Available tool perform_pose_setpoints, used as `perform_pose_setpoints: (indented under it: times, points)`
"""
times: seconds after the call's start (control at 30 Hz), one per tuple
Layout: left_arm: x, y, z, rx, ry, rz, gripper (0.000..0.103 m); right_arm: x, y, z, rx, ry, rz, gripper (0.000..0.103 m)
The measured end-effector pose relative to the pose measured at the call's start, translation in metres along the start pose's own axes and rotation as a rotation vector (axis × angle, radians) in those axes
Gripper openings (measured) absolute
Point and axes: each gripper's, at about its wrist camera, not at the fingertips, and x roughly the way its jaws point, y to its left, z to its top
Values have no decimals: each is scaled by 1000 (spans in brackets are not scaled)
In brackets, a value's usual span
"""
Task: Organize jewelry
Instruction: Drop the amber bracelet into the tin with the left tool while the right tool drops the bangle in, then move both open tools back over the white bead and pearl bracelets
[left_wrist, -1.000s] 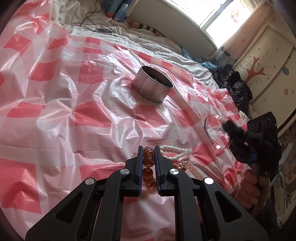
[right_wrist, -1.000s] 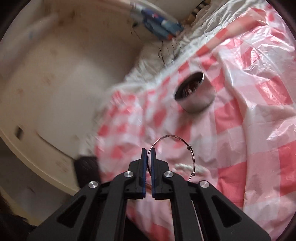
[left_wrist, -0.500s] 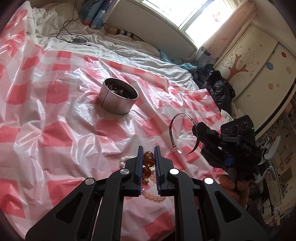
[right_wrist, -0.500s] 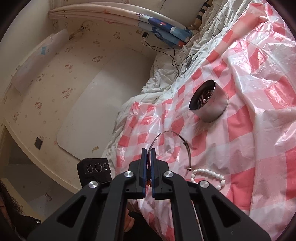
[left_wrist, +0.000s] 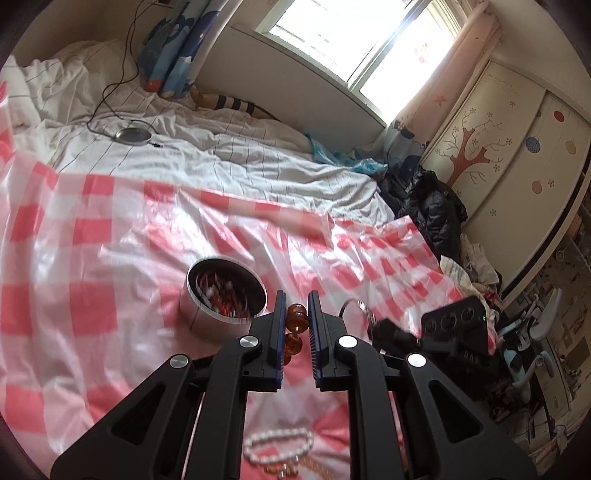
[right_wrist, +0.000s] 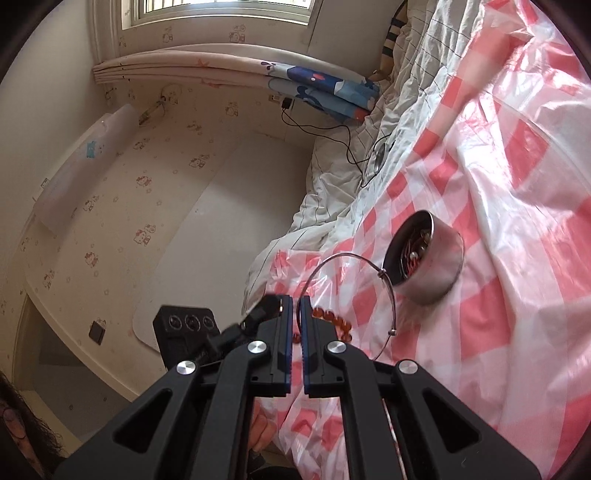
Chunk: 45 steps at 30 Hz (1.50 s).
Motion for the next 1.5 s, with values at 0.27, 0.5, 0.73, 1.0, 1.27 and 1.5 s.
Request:
perform_pose_setpoints:
  times: [0.27, 0.5, 0.73, 1.0, 1.27, 1.5]
  points:
    - [69, 17, 37, 0, 22, 35, 11, 26, -1, 24, -24, -10, 5, 5]
    - [94, 59, 26, -38, 127, 282, 22, 58, -10, 43, -52, 0, -42, 5]
    - [22, 77, 31, -74, -13, 304, 61, 126, -17, 48, -207, 109, -344, 6]
    - [4, 79, 8, -60, 74, 320, 65, 101, -4, 31, -270, 51, -461, 51]
    - [0, 50, -34, 18, 171, 288, 72, 15, 12, 0, -192, -62, -456, 61]
    - [11, 25, -97, 59, 289, 237, 73, -47, 13, -45, -170, -79, -518, 70]
